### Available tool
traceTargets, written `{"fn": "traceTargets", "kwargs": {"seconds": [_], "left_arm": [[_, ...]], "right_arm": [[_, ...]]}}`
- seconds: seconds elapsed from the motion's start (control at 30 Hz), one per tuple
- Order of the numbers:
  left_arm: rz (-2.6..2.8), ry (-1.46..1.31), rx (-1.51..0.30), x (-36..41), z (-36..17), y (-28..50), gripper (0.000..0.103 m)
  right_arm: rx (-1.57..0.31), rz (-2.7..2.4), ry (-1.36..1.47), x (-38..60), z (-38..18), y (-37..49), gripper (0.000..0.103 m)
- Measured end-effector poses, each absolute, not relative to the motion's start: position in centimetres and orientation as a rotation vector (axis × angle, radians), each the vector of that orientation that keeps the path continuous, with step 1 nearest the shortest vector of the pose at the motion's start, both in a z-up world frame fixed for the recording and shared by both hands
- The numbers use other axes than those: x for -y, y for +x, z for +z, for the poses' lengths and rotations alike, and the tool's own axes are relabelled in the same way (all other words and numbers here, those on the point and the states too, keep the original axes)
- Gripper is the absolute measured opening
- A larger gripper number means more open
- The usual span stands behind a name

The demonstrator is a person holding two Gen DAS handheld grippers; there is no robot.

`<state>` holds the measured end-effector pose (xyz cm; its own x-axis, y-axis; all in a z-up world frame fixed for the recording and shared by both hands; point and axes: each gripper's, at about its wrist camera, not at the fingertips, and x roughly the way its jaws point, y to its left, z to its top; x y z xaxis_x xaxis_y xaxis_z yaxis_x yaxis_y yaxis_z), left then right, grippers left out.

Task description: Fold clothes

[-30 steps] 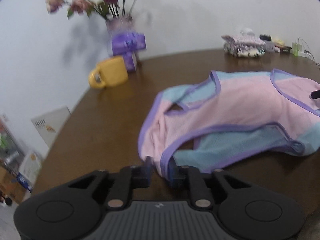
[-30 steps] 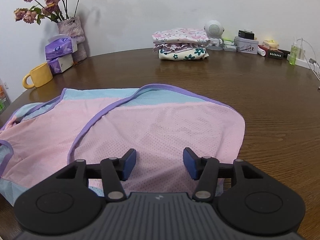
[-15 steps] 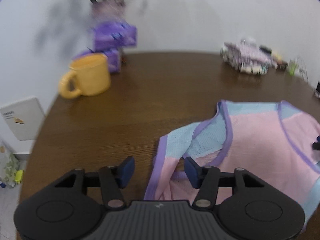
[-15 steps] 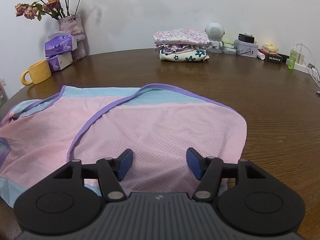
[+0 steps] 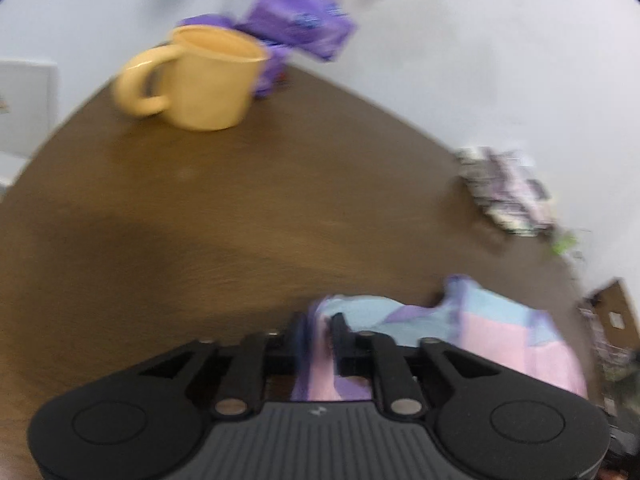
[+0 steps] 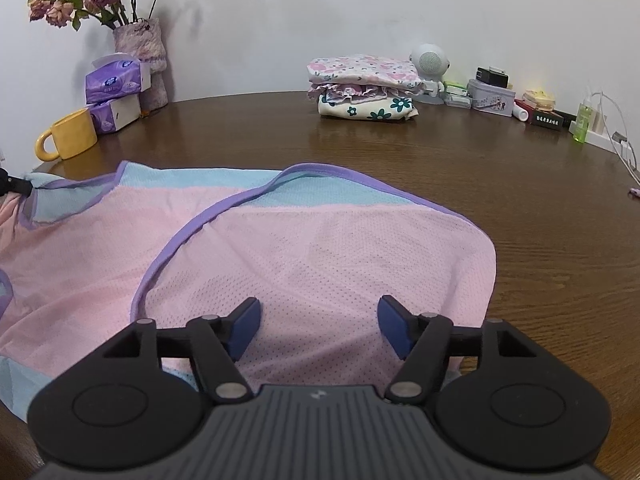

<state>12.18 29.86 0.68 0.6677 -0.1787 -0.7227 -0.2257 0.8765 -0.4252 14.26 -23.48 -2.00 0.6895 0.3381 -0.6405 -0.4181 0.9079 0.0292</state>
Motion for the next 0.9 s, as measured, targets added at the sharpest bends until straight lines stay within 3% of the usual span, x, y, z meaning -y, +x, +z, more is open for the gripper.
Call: {"fn": "traceTargets", "kwargs": {"seconds": [0.1, 0.13, 0.23, 0.3, 0.33, 0.63, 0.87, 0.9], "left_arm": [[0.074, -0.489, -0.796, -30.1, 1.8, 11.1, 0.051], [0.099, -0.446, -0.767, -29.8, 2.4, 10.6, 0.051], [0.079, -0.271, -0.707, -27.3, 4.2, 9.8, 0.044], [0.066, -0.161, -0.698, -25.5, 4.4, 9.9, 0.027], [0.060, -0.108, -0.705, -24.5, 4.2, 10.1, 0.024], [0.003, 0.362, -0.752, -16.3, 2.0, 12.4, 0.024], [-0.001, 0.477, -0.797, -15.6, 0.5, 13.5, 0.024], [-0.010, 0.488, -0.802, -15.6, 0.4, 13.6, 0.018]], "right_arm": [[-0.691, 0.425, -0.123, 23.6, -2.0, 14.3, 0.067], [-0.691, 0.426, -0.122, 23.6, -2.0, 14.3, 0.067], [-0.691, 0.429, -0.125, 23.6, -2.0, 14.2, 0.068], [-0.691, 0.431, -0.127, 23.6, -2.0, 14.2, 0.069], [-0.690, 0.431, -0.127, 23.6, -2.0, 14.2, 0.069], [-0.681, 0.451, -0.129, 23.6, -2.1, 13.8, 0.071], [-0.688, 0.471, -0.120, 23.7, -2.0, 13.8, 0.073], [-0.687, 0.471, -0.126, 23.7, -2.0, 13.8, 0.073]]}}
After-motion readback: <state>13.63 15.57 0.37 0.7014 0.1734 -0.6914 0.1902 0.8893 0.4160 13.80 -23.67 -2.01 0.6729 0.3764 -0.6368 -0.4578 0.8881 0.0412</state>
